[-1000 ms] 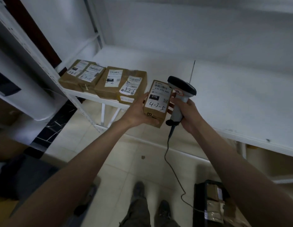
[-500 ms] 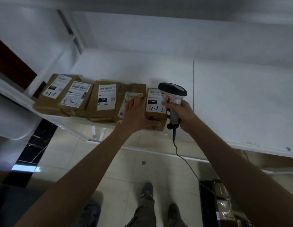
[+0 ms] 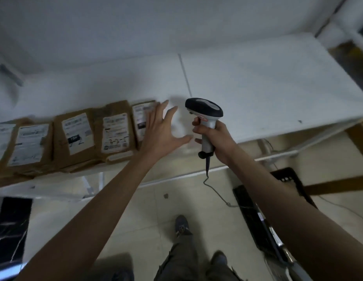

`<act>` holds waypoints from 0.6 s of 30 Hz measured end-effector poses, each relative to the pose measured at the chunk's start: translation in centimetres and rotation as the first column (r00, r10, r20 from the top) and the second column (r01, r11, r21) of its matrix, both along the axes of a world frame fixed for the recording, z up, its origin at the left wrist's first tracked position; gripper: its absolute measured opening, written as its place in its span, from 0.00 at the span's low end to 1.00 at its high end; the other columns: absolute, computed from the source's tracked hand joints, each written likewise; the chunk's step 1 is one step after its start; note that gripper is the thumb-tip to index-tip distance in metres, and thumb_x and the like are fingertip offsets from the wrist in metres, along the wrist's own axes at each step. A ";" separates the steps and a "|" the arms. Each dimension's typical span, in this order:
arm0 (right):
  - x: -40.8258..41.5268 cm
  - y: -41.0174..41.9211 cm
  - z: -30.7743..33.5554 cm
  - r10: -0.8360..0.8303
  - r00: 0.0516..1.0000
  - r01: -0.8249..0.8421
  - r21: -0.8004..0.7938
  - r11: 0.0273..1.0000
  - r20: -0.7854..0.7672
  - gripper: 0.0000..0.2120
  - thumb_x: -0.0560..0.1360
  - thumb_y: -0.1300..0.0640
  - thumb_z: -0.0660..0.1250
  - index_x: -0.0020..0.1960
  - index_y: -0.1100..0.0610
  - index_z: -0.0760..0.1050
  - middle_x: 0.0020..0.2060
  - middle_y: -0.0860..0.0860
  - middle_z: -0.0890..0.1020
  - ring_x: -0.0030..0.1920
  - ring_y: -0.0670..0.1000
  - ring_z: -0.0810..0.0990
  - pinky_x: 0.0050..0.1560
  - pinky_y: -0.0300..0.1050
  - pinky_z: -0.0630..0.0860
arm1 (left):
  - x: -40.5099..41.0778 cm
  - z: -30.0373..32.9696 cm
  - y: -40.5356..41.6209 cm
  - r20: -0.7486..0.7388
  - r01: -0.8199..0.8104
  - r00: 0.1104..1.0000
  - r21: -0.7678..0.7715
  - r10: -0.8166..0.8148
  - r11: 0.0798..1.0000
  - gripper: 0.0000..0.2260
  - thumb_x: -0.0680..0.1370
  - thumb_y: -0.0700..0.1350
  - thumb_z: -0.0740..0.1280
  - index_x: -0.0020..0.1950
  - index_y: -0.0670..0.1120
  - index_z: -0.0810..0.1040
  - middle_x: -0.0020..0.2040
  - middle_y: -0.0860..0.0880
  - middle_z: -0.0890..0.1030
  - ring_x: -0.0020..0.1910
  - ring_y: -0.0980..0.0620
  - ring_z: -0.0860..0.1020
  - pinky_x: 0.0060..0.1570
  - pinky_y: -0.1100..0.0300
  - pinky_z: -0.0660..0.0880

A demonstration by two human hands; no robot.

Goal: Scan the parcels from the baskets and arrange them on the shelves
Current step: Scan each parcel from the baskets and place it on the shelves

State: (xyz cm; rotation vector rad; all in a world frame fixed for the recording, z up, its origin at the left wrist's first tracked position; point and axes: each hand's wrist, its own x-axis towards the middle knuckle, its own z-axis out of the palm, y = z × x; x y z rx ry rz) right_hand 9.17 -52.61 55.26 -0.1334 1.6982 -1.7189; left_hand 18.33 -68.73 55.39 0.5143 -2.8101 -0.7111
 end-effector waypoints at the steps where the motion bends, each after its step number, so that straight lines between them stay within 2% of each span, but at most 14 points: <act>1: 0.0 2.1 0.2 -0.051 0.999 0.051 -0.006 0.999 0.000 0.09 0.75 0.66 0.70 0.53 0.55 0.80 0.49 0.49 0.83 0.52 0.50 0.82 0.54 0.52 0.79 | -1.0 0.3 1.6 -0.012 0.046 0.999 0.012 -0.046 0.999 0.39 0.71 0.61 0.76 0.76 0.47 0.68 0.79 0.45 0.60 0.80 0.44 0.54 0.79 0.47 0.51; 4: 0.4 9.1 0.7 -0.223 0.975 0.223 -0.009 0.975 -0.007 0.08 0.76 0.66 0.69 0.52 0.55 0.80 0.50 0.53 0.85 0.51 0.53 0.83 0.54 0.53 0.81 | -3.7 0.6 7.7 -0.020 0.201 0.979 0.019 -0.201 0.979 0.32 0.73 0.57 0.75 0.73 0.46 0.72 0.75 0.44 0.67 0.77 0.44 0.60 0.76 0.43 0.55; 8: 3.1 20.1 0.8 -0.477 0.879 0.477 0.024 0.878 -0.019 0.07 0.77 0.66 0.69 0.53 0.57 0.78 0.50 0.59 0.83 0.48 0.56 0.83 0.50 0.52 0.81 | -5.2 -0.3 18.7 0.068 0.440 0.894 0.058 -0.443 0.896 0.29 0.76 0.57 0.71 0.73 0.46 0.72 0.71 0.46 0.70 0.73 0.46 0.64 0.74 0.50 0.59; 11: 7.3 29.3 0.2 -0.640 0.768 0.639 0.044 0.768 0.016 0.09 0.77 0.66 0.70 0.57 0.61 0.78 0.51 0.61 0.84 0.50 0.58 0.84 0.53 0.56 0.82 | -4.1 -1.2 28.0 0.123 0.591 0.790 0.109 -0.600 0.800 0.26 0.78 0.56 0.70 0.73 0.48 0.73 0.69 0.47 0.71 0.69 0.47 0.66 0.70 0.55 0.61; 13: 10.9 35.2 -0.2 -0.720 0.693 0.718 0.067 0.693 0.023 0.12 0.77 0.67 0.70 0.60 0.63 0.77 0.53 0.63 0.84 0.50 0.59 0.84 0.54 0.56 0.83 | -2.3 -1.9 34.2 0.159 0.664 0.717 0.138 -0.679 0.735 0.23 0.79 0.56 0.69 0.71 0.48 0.74 0.69 0.48 0.71 0.70 0.48 0.67 0.69 0.55 0.62; 17: 18.8 45.7 -1.3 -0.853 0.520 0.845 0.124 0.520 0.028 0.08 0.77 0.66 0.69 0.54 0.58 0.77 0.49 0.59 0.84 0.46 0.56 0.84 0.48 0.51 0.84 | 2.2 -3.6 45.8 0.249 0.774 0.551 0.205 -0.797 0.599 0.20 0.79 0.56 0.67 0.68 0.49 0.77 0.68 0.49 0.72 0.69 0.47 0.68 0.69 0.58 0.62; 18: 20.9 48.1 -1.6 -0.878 0.478 0.867 0.145 0.477 0.030 0.08 0.77 0.66 0.69 0.53 0.56 0.76 0.48 0.59 0.84 0.46 0.55 0.84 0.47 0.51 0.84 | 3.4 -4.0 48.6 0.265 0.798 0.510 0.210 -0.818 0.565 0.19 0.79 0.56 0.68 0.67 0.49 0.77 0.68 0.48 0.73 0.68 0.47 0.70 0.71 0.54 0.63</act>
